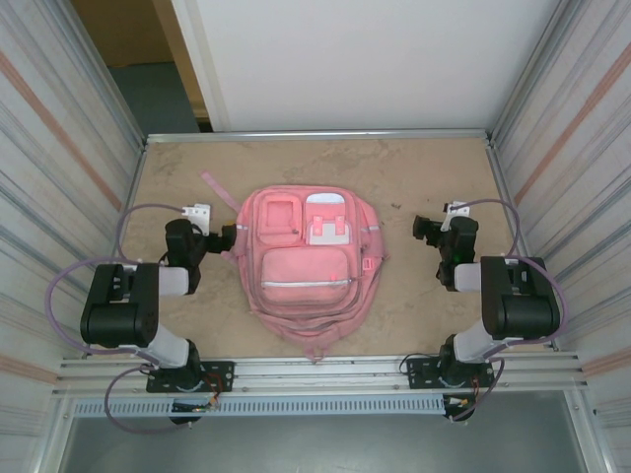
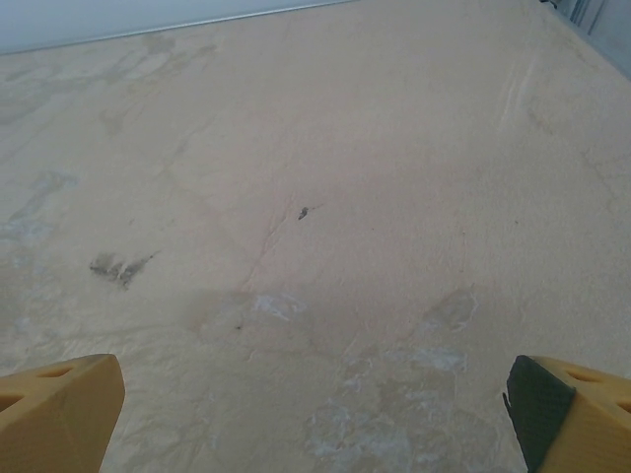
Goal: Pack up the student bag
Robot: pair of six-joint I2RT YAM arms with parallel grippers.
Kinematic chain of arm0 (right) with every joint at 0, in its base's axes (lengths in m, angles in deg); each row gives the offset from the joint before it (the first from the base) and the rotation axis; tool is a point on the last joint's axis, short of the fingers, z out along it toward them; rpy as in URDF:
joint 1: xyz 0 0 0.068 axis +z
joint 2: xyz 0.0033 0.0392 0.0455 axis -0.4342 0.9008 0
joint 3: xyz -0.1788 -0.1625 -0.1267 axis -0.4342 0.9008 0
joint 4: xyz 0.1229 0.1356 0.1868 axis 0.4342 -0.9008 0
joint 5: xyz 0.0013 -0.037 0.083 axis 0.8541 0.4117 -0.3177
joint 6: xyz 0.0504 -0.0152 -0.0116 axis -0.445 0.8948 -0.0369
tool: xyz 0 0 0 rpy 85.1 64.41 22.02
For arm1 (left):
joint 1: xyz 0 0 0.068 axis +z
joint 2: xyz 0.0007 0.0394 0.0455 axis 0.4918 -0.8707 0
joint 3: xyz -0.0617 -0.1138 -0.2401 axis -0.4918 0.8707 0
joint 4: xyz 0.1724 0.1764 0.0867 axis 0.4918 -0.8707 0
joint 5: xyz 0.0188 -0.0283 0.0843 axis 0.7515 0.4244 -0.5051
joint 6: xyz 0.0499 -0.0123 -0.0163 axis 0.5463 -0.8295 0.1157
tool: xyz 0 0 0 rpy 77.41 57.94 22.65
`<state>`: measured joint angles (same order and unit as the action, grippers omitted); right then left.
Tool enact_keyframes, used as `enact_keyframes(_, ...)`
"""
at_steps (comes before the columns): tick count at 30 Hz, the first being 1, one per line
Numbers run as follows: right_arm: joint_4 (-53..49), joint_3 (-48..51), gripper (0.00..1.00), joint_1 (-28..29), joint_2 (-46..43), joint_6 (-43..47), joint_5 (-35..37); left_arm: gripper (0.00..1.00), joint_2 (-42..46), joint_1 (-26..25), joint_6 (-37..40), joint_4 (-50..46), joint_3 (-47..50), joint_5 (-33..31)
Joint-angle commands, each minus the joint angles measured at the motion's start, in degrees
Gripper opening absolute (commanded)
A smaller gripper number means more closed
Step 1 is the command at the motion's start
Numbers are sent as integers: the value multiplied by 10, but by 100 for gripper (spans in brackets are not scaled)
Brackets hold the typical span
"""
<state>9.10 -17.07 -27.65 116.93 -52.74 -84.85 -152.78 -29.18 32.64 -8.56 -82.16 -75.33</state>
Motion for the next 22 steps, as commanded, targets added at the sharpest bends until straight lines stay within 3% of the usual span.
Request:
enact_keyframes(1,-5,-9,99,-1,1,13,-6,99,5,2,-4,4,-8,0)
enact_keyframes(22,-7,-10,99,-2,2,15,-11,99,6,-5,1,3,-7,-14)
